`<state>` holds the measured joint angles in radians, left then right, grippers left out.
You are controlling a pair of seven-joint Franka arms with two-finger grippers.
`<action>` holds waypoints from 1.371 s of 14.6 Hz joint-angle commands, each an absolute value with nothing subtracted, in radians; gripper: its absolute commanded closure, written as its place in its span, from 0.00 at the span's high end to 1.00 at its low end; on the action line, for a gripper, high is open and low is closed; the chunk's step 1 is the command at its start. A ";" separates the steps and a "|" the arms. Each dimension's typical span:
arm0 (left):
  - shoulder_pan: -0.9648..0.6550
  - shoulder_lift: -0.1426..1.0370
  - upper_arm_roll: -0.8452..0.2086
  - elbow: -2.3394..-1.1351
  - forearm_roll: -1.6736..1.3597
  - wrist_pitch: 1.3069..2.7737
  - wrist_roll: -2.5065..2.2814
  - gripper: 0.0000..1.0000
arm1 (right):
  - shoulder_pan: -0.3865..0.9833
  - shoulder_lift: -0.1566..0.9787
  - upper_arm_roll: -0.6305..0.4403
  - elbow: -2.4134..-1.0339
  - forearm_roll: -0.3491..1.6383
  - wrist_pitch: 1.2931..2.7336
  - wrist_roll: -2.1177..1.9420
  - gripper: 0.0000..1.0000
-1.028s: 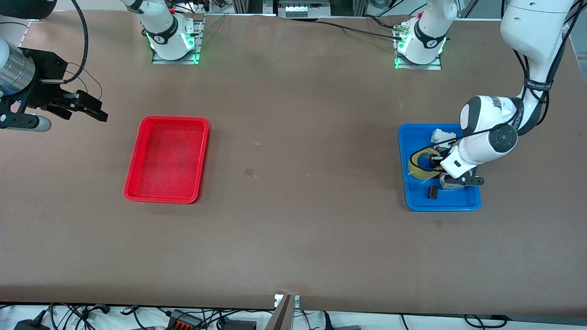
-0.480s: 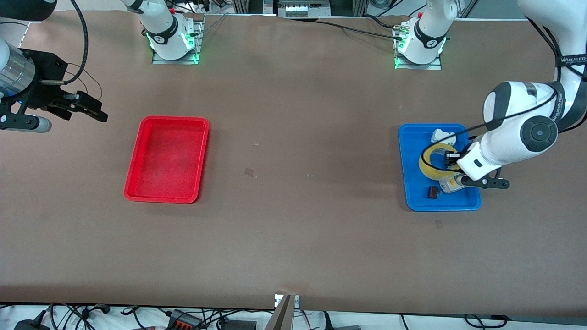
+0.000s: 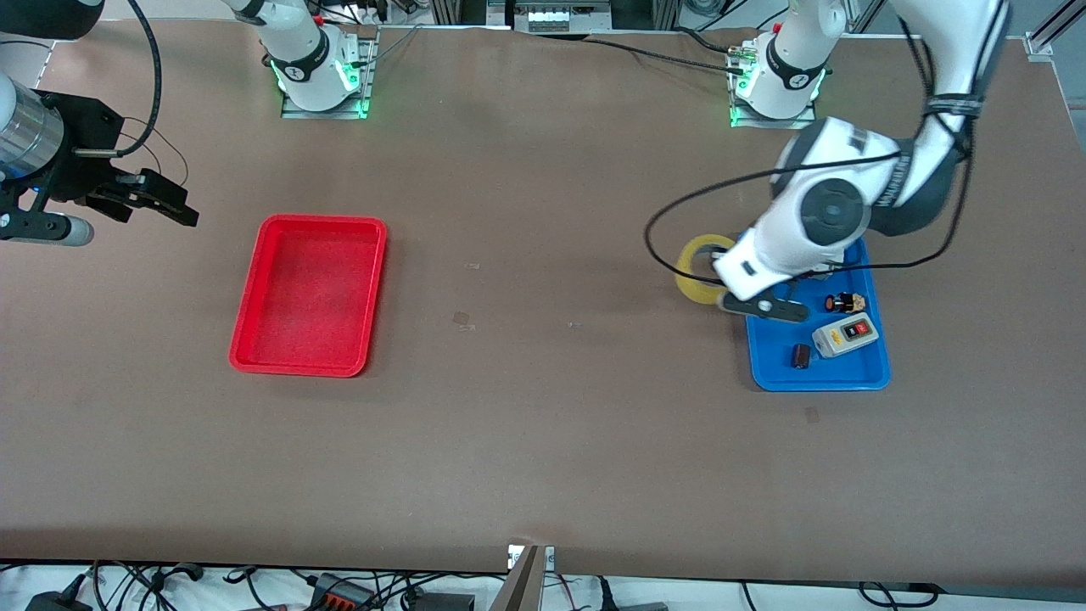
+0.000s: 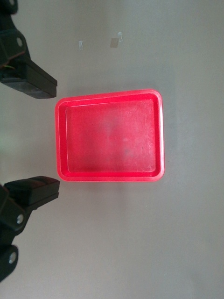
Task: Place and move tape with both arms
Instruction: 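Carry the tape roll with the left gripper to the table middle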
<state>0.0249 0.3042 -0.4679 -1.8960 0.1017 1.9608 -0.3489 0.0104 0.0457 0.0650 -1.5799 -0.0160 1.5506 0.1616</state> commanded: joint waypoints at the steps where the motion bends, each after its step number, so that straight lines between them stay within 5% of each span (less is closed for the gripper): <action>1: -0.101 0.411 -0.471 -1.792 0.123 1.951 -0.518 0.01 | -0.002 0.055 0.071 -1.560 -0.018 1.548 0.166 0.98; 11: -0.402 0.773 -0.457 -1.421 0.224 1.968 -1.018 0.01 | -0.006 0.066 0.071 -1.563 -0.021 1.565 0.150 0.98; 15: -0.436 0.816 -0.457 -1.402 0.232 2.097 -1.141 0.03 | -0.003 0.074 0.072 -1.566 -0.021 1.574 0.150 0.98; 19: -0.452 0.827 -0.454 -1.402 0.233 2.137 -1.161 0.30 | -0.003 0.078 0.072 -1.578 -0.021 1.597 0.150 0.98; 20: -0.457 0.827 -0.451 -1.402 0.233 2.137 -1.164 0.31 | -0.003 0.080 0.072 -1.578 -0.021 1.598 0.150 0.98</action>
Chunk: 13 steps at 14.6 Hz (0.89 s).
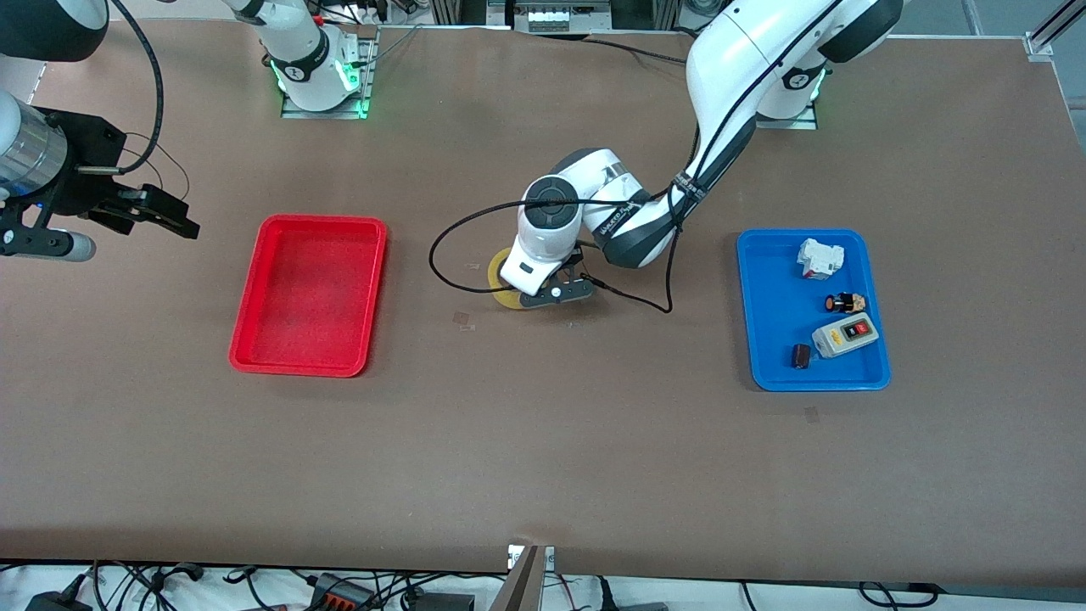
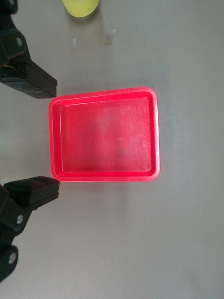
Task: Place and move tape with both arms
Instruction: 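Carry the tape roll with the left gripper to the table middle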
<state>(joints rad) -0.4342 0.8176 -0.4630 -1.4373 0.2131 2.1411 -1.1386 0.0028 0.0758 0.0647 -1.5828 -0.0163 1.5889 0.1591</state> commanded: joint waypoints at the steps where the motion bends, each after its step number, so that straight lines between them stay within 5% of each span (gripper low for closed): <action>1: -0.459 0.828 -0.445 -1.402 0.233 2.137 -1.170 0.35 | -0.002 0.081 0.072 -1.578 -0.021 1.598 0.150 0.98; 5: -0.459 0.827 -0.443 -1.404 0.235 2.137 -1.180 0.58 | -0.002 0.092 0.072 -1.578 -0.021 1.605 0.149 0.98; 7: -0.456 0.824 -0.440 -1.402 0.236 2.137 -1.195 0.92 | -0.002 0.092 0.072 -1.578 -0.021 1.606 0.149 0.98; 8: -0.460 0.824 -0.422 -1.402 0.236 2.137 -1.195 1.00 | 0.002 0.094 0.072 -1.578 -0.021 1.606 0.150 0.98; 13: -0.422 0.781 -0.405 -1.404 0.239 2.067 -1.186 1.00 | 0.023 0.095 0.080 -1.582 -0.015 1.618 0.150 0.98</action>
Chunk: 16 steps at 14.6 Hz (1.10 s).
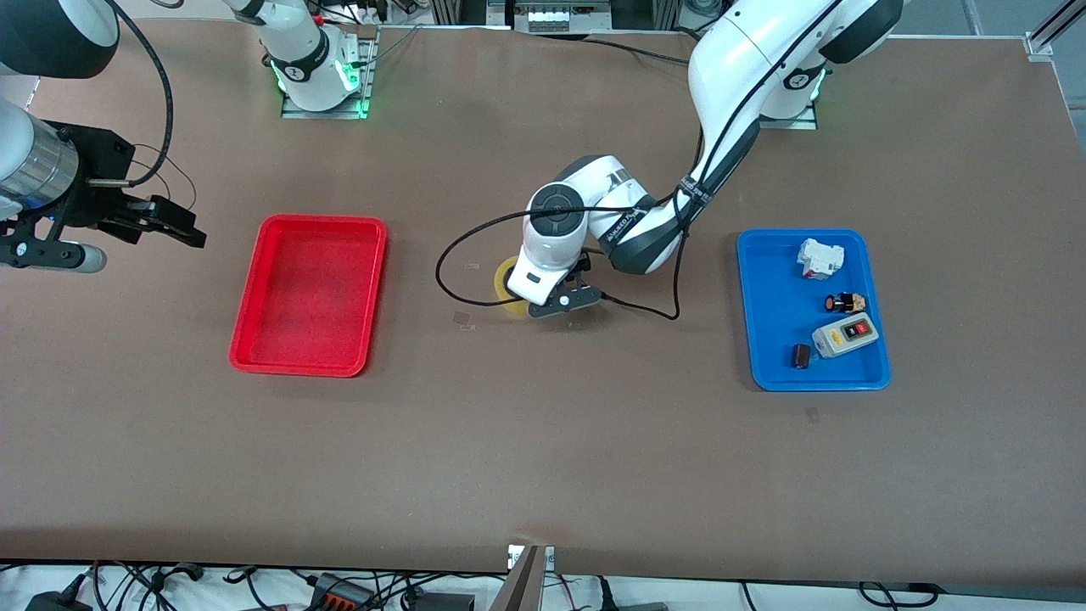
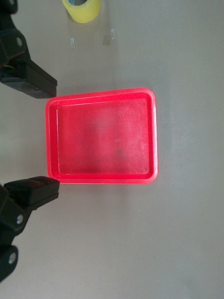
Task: Place and move tape with both arms
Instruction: 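Release the tape with the left gripper while the right gripper reaches it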
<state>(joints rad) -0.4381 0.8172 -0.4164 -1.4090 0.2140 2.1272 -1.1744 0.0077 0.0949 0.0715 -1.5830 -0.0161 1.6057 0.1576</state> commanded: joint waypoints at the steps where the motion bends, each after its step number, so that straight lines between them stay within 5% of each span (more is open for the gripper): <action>1: -0.398 0.761 -0.405 -1.402 0.241 2.039 -1.178 1.00 | 0.040 0.101 0.080 -1.589 -0.015 1.627 0.150 0.98; 16: -0.040 0.405 -0.422 -1.402 0.161 1.527 -0.623 1.00 | 0.457 0.374 0.080 -1.603 -0.015 1.888 0.428 0.98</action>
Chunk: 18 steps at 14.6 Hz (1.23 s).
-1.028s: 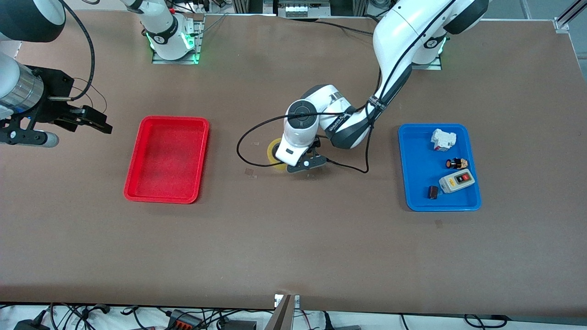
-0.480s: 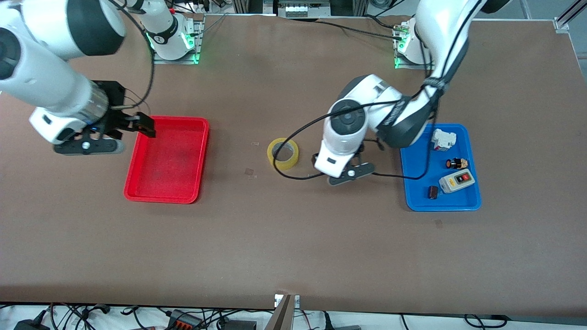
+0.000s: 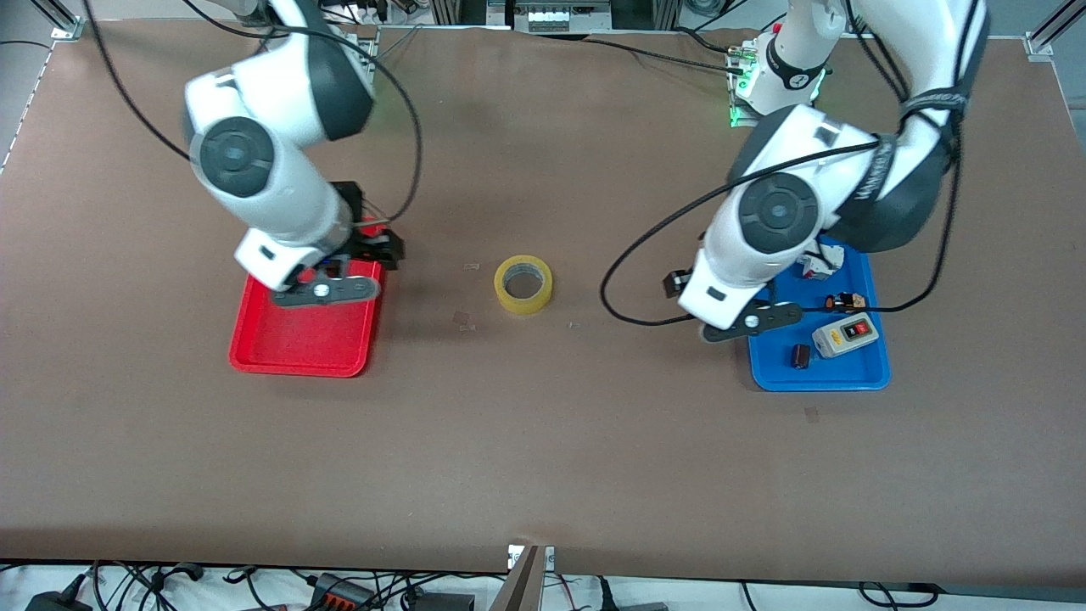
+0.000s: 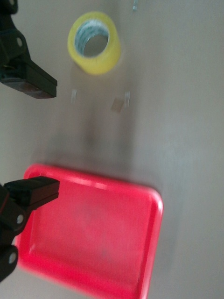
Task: Place and move tape with both arms
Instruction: 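Release the tape with the left gripper while the right gripper reaches it, then grasp the tape roll with the right gripper while the left gripper withdraws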
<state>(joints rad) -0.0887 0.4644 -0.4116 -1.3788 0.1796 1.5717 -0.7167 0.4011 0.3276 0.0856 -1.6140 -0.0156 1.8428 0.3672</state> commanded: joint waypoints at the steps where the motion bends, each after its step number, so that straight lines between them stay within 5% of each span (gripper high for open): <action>1: -0.020 0.387 -0.419 -1.402 0.161 1.497 -0.577 1.00 | 0.480 0.403 0.080 -1.603 -0.015 1.919 0.445 0.98; 15: 0.222 0.315 -0.397 -1.272 0.106 1.287 -0.134 1.00 | 0.635 0.676 0.080 -1.630 -0.015 2.264 0.571 0.98; 18: 0.077 0.259 -0.179 -1.289 0.030 1.295 -0.109 1.00 | 0.637 0.678 0.080 -1.684 -0.015 2.315 0.571 0.98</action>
